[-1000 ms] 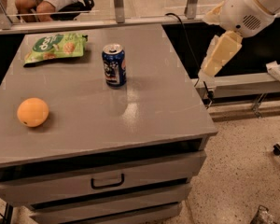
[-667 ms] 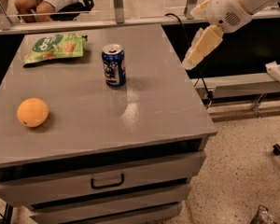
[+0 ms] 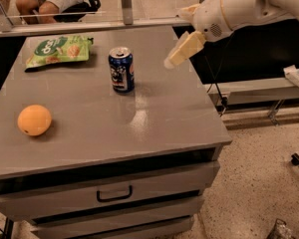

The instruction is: Knock pepsi can over

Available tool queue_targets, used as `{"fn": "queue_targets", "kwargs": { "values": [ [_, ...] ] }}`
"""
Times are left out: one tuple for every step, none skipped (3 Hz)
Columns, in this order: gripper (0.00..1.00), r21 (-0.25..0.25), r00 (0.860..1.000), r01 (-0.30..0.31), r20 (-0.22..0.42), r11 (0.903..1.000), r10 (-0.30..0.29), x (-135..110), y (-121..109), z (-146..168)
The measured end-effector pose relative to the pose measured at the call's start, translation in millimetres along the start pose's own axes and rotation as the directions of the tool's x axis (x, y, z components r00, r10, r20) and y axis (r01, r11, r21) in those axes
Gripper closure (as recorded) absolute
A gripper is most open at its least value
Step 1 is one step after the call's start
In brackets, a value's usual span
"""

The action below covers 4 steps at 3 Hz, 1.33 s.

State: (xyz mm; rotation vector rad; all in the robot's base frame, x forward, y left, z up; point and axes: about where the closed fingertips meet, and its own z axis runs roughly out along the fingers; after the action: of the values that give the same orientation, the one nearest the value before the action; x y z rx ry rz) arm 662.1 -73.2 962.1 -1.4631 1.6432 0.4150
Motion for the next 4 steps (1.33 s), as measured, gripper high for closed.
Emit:
{"fn": "queue_targets", "kwargs": {
  "values": [
    [0.0,-0.028,0.993,0.014,0.118,0.9995,-0.01,-17,4,39],
    [0.0,-0.106,0.975,0.027,0.223,0.994,-0.003,-34,19,83],
    [0.0,-0.163,0.965,0.024,0.262,0.9864,0.019,-38,31,105],
    [0.18,-0.266,0.964,0.031,0.262,0.9636,0.041,-37,55,122]
  ]
}}
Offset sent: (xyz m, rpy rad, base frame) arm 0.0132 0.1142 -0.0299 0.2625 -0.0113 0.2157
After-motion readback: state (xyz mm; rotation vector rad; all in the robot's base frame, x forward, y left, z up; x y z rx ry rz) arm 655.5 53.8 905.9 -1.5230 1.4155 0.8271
